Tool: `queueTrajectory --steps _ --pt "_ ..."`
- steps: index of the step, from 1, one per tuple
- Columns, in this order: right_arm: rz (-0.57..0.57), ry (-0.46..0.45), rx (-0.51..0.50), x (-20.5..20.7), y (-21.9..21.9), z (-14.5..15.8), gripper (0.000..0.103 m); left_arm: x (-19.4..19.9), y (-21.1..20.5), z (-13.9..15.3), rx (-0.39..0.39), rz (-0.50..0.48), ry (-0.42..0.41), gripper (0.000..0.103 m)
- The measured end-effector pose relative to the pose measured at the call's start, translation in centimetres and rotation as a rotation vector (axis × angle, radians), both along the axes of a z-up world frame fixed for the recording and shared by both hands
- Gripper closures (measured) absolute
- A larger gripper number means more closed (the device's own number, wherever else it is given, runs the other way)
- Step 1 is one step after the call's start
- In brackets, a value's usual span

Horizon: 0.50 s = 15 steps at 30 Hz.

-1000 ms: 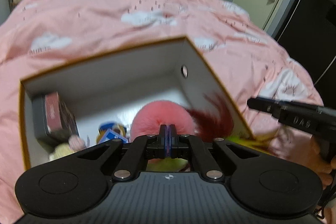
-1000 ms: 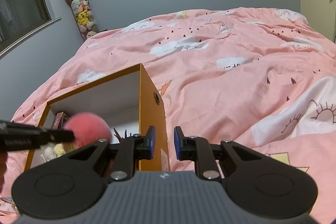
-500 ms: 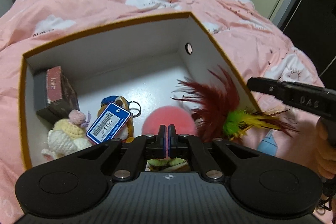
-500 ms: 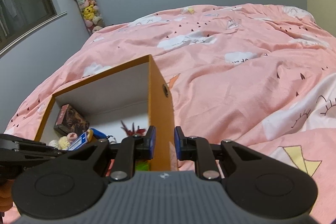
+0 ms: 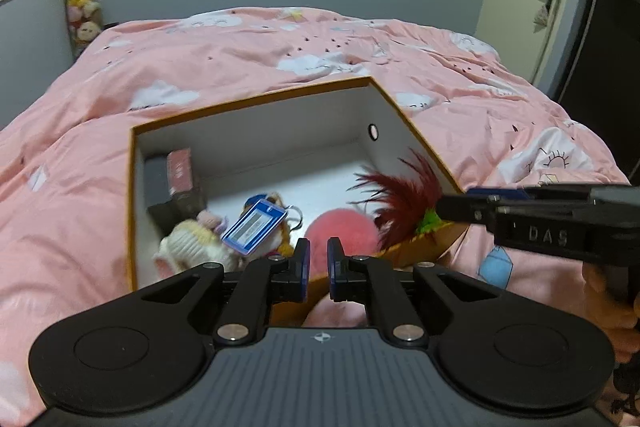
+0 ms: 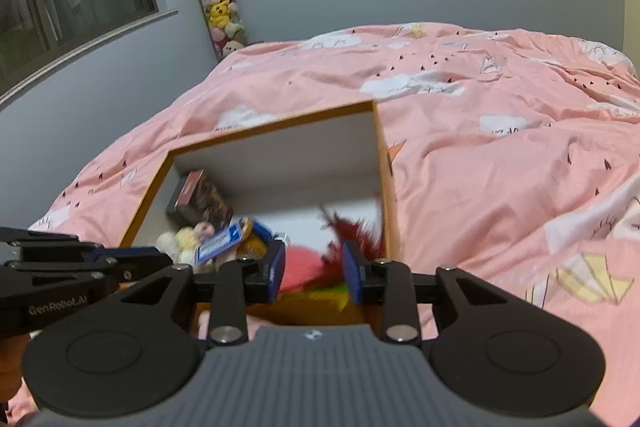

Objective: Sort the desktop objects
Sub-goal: 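Withdraw both grippers from the box toward the pink pouch and tubes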

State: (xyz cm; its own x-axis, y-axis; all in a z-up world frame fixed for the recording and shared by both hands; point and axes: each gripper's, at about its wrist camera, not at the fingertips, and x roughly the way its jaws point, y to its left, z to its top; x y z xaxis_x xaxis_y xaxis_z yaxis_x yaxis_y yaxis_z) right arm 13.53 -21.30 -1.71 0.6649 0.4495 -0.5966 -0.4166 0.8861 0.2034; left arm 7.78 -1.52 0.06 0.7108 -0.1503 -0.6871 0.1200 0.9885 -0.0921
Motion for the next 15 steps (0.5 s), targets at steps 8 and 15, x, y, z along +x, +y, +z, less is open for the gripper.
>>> queueTrajectory --steps 8,15 --pt "-0.016 0.120 -0.068 -3.8 -0.1 -3.0 0.061 -2.5 1.7 -1.6 -0.045 0.076 0.107 0.088" --pt "-0.038 0.195 -0.144 -5.7 0.4 -4.9 0.060 -4.8 1.6 -3.3 -0.046 0.067 0.201 0.088"
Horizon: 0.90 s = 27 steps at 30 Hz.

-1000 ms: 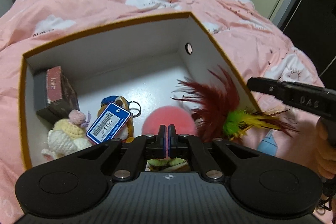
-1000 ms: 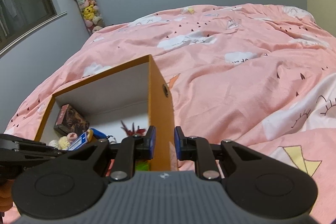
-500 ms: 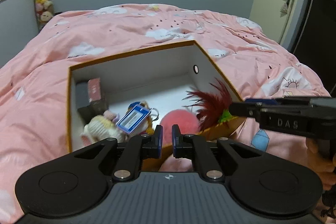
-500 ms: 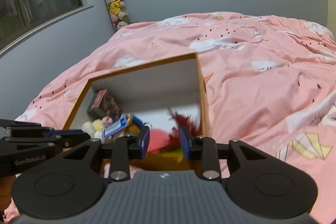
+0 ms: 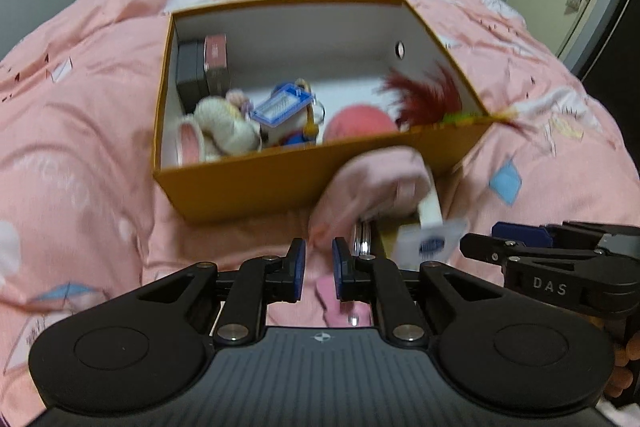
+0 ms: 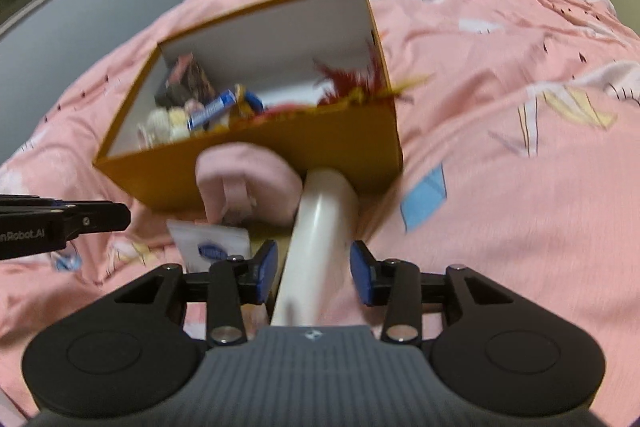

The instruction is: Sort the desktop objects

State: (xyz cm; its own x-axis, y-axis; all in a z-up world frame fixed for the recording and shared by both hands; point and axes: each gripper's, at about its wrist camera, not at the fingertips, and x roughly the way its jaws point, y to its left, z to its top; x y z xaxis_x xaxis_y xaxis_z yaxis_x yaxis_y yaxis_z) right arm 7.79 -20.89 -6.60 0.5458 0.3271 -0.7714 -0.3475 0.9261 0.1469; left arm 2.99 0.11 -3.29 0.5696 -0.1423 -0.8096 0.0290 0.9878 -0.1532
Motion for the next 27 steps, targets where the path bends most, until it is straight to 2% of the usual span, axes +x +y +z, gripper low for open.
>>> queueTrajectory --steps 7,10,14,18,22,25,27 --pt "0.035 0.002 -0.053 -1.3 0.7 -0.6 0.056 -0.9 -0.4 -0.4 -0.018 -0.024 0.014 0.087" --pt "0.074 0.009 -0.025 -1.5 0.7 -0.4 0.056 -1.1 0.8 0.1 -0.071 -0.021 -0.009 0.087" --pt "0.158 0.030 0.008 -1.8 0.9 -0.2 0.056 -1.0 2.1 -0.1 -0.159 -0.060 0.011 0.087" --pt "0.174 0.031 0.023 -1.7 1.1 -0.2 0.057 -0.9 1.4 -0.4 -0.140 -0.118 0.019 0.085" --pt "0.227 -0.007 0.039 -1.1 1.6 0.7 0.055 -0.9 1.0 -0.4 -0.142 -0.141 0.014 0.083" --pt "0.270 -0.030 0.041 -0.3 2.3 1.0 0.046 -0.8 1.2 -0.5 -0.147 -0.130 0.022 0.082" --pt "0.295 -0.024 0.047 0.4 2.8 0.8 0.045 -0.8 1.4 -0.5 -0.150 -0.127 0.026 0.082"
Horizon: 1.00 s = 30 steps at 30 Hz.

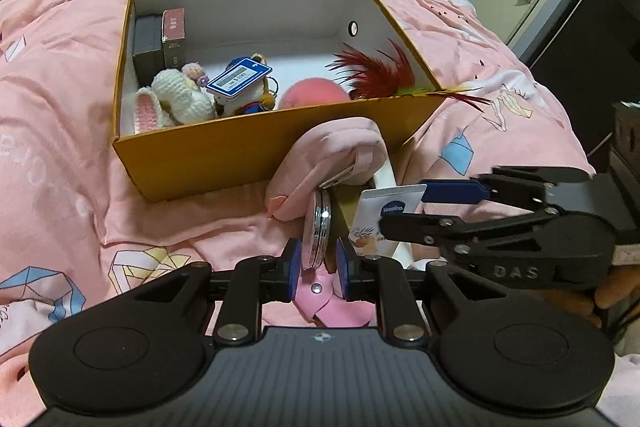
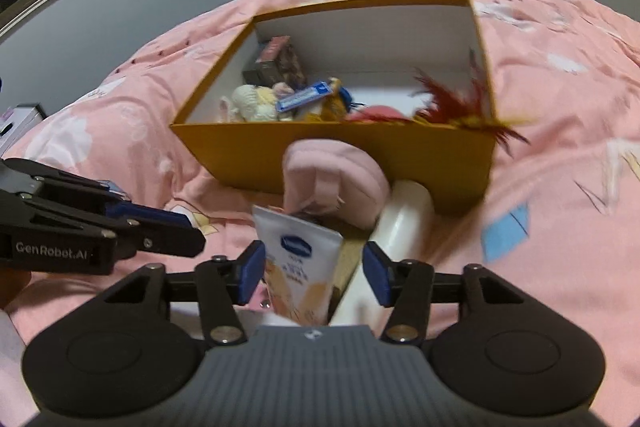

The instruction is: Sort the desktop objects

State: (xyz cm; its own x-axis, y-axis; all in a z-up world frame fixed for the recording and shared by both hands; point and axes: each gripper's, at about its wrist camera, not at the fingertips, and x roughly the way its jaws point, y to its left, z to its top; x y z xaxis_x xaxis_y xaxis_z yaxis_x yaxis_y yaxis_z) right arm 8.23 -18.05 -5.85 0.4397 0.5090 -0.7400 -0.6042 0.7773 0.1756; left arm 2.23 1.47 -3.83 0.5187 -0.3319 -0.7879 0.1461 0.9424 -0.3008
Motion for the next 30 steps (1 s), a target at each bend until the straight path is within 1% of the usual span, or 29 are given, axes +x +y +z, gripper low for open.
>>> queueTrajectory --steps 4,7,8,9,10,11,12,13,14,18,20,23,25,30 --pt "0.012 0.043 0.029 1.2 0.3 -0.8 0.045 0.2 0.2 -0.2 -0.002 0.004 0.014 0.082" --pt "0.013 0.059 0.048 1.4 0.3 -1.1 0.048 0.2 0.2 -0.5 -0.005 0.004 0.024 0.082" --pt "0.018 0.060 0.057 1.4 0.2 -1.1 0.059 0.2 0.2 -0.5 -0.007 0.004 0.027 0.082" --pt "0.024 0.061 0.064 1.2 0.2 -1.0 0.064 0.2 0.3 -0.5 -0.010 0.003 0.029 0.082" --pt "0.027 0.054 0.066 1.0 0.2 -0.8 0.077 0.3 0.3 -0.6 -0.014 0.001 0.031 0.082" --pt "0.034 0.051 0.066 0.8 0.1 -0.7 0.086 0.3 0.3 -0.6 -0.017 -0.002 0.033 0.082" --pt "0.043 0.055 0.067 0.7 0.1 -0.5 0.089 0.5 0.3 -0.6 -0.019 -0.007 0.034 0.082" --pt "0.050 0.062 0.069 0.5 -0.1 -0.4 0.095 0.6 0.2 -0.7 -0.019 -0.013 0.033 0.081" --pt "0.052 0.067 0.067 0.2 -0.2 -0.2 0.096 0.7 0.2 -0.7 -0.016 -0.018 0.032 0.079" --pt "0.021 0.040 0.047 -0.6 -1.3 0.9 0.096 1.6 -0.4 -0.9 0.018 -0.059 0.019 0.074" --pt "-0.004 0.048 0.029 -0.5 -1.8 1.2 0.096 2.2 -1.0 -1.3 0.042 -0.086 0.023 0.071" --pt "-0.013 0.061 -0.014 -0.6 -2.0 0.9 0.096 2.7 -1.9 -2.0 0.071 -0.123 0.037 0.069" --pt "-0.011 0.076 -0.018 -0.6 -2.0 0.4 0.096 3.0 -2.4 -2.6 0.080 -0.137 0.043 0.069" --pt "-0.005 0.063 -0.027 -0.7 -1.5 -0.1 0.096 3.9 -2.8 -3.6 0.105 -0.121 0.051 0.069"
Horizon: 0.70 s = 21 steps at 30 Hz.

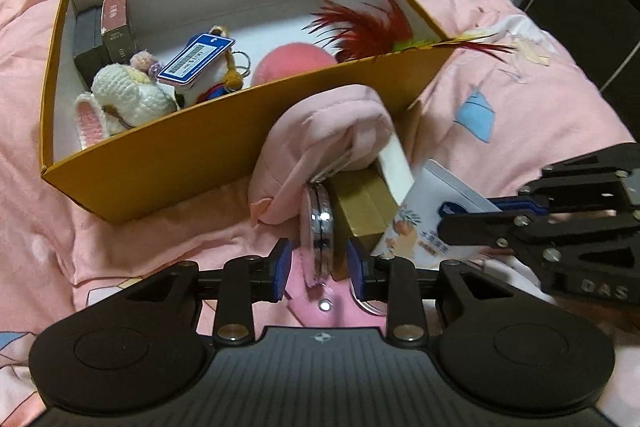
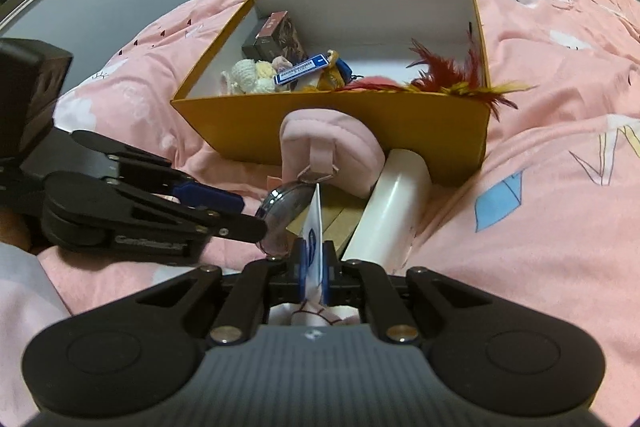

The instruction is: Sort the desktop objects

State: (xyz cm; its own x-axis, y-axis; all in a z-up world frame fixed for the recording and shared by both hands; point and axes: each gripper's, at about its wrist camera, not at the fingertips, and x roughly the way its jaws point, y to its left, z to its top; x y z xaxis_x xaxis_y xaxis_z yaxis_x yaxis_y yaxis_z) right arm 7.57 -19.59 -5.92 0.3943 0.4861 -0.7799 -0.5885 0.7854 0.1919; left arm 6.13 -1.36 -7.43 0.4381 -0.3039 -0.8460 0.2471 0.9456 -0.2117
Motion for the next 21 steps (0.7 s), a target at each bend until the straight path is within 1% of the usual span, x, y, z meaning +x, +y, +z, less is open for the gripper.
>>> queueTrajectory --steps 6,8,9,10,13,16,18,21 --pt "-0.013 0.012 0.012 0.4 0.0 -0.3 0.094 0.6 -1.1 -0.6 0.059 0.000 -0.026 0.071" --pt "-0.015 0.013 0.013 0.4 0.1 -0.3 0.094 0.7 -1.5 -0.7 0.067 -0.007 -0.032 0.079" --pt "-0.015 0.012 0.012 0.5 0.2 -0.3 0.094 0.7 -1.6 -0.9 0.063 -0.008 -0.030 0.082" --pt "-0.014 0.011 0.010 0.5 0.3 -0.3 0.094 0.7 -1.5 -0.9 0.056 -0.008 -0.028 0.087" --pt "-0.008 0.006 0.001 0.3 0.6 -0.2 0.094 0.5 -1.1 -1.0 0.038 0.009 -0.030 0.088" --pt "-0.016 0.026 0.013 0.5 0.5 0.0 0.095 0.1 -0.5 -0.8 0.013 0.027 -0.023 0.088" --pt "-0.022 0.047 0.031 0.6 0.4 0.2 0.096 0.0 0.0 -0.5 -0.012 0.035 -0.018 0.089" --pt "-0.026 0.046 0.042 0.6 0.3 0.8 0.098 -0.4 0.8 0.3 -0.043 0.048 -0.022 0.089"
